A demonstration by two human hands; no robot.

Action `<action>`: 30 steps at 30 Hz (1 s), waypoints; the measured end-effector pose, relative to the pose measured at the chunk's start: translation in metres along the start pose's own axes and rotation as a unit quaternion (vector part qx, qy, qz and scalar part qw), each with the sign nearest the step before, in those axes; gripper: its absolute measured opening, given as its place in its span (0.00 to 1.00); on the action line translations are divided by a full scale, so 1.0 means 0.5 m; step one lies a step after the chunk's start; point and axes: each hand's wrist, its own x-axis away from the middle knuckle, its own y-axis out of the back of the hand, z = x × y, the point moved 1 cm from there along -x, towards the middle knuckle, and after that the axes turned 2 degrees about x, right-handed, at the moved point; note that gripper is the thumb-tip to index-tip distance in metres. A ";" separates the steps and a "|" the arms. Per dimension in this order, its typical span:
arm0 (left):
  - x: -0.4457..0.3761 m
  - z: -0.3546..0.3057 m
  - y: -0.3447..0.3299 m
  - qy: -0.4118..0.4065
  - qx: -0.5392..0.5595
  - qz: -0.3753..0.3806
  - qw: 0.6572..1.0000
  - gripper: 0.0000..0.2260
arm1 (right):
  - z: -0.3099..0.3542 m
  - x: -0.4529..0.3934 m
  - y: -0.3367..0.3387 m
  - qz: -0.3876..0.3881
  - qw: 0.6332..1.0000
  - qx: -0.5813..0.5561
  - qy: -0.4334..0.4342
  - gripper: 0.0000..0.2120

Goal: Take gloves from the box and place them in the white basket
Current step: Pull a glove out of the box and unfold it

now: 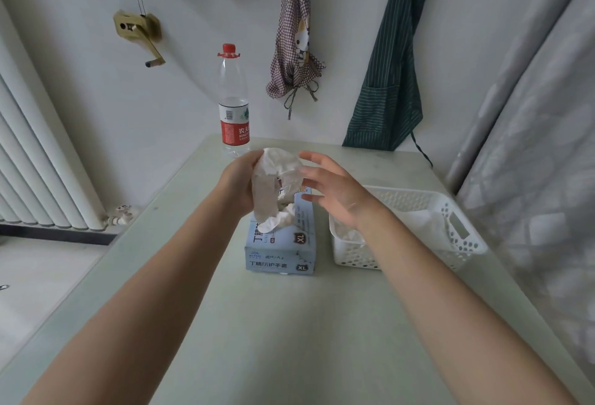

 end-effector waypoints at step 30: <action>0.050 0.005 -0.082 -0.153 -0.319 0.107 0.929 0.08 | 0.111 0.050 -0.011 -0.178 0.933 0.308 0.048 0.05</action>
